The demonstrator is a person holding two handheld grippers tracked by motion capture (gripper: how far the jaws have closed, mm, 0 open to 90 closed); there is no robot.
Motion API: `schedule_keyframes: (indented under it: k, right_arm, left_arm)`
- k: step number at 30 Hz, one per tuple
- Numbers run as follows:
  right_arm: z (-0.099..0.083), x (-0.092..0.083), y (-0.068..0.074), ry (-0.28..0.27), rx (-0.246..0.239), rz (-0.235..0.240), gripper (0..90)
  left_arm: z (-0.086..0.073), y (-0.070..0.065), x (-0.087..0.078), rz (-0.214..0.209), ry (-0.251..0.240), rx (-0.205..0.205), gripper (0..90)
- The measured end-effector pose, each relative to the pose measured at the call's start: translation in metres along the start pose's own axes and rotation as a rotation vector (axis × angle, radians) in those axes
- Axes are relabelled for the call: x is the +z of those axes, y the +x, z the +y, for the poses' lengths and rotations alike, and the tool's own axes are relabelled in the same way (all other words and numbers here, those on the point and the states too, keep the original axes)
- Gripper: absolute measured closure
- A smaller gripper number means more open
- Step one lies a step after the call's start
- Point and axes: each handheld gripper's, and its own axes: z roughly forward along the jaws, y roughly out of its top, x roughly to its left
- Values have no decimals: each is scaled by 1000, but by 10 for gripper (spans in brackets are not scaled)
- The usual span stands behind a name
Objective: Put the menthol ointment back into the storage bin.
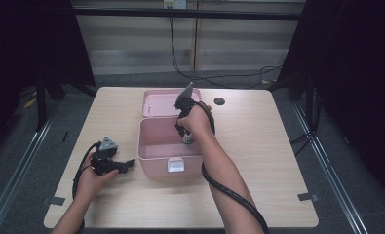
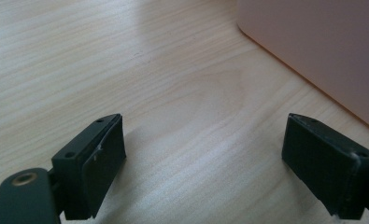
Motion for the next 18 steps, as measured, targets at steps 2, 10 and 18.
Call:
schedule_keyframes:
  k: [2,10,18]
  right_arm:
    - [0,1,0,-3,2,-1,508]
    - [1,4,0,-5,19,0,508]
    - [2,7,0,5,37,-5,508]
  left_arm:
    - [0,0,0,0,0,0,129]
    - [0,0,0,0,0,0,129]
    - [0,0,0,0,0,0,129]
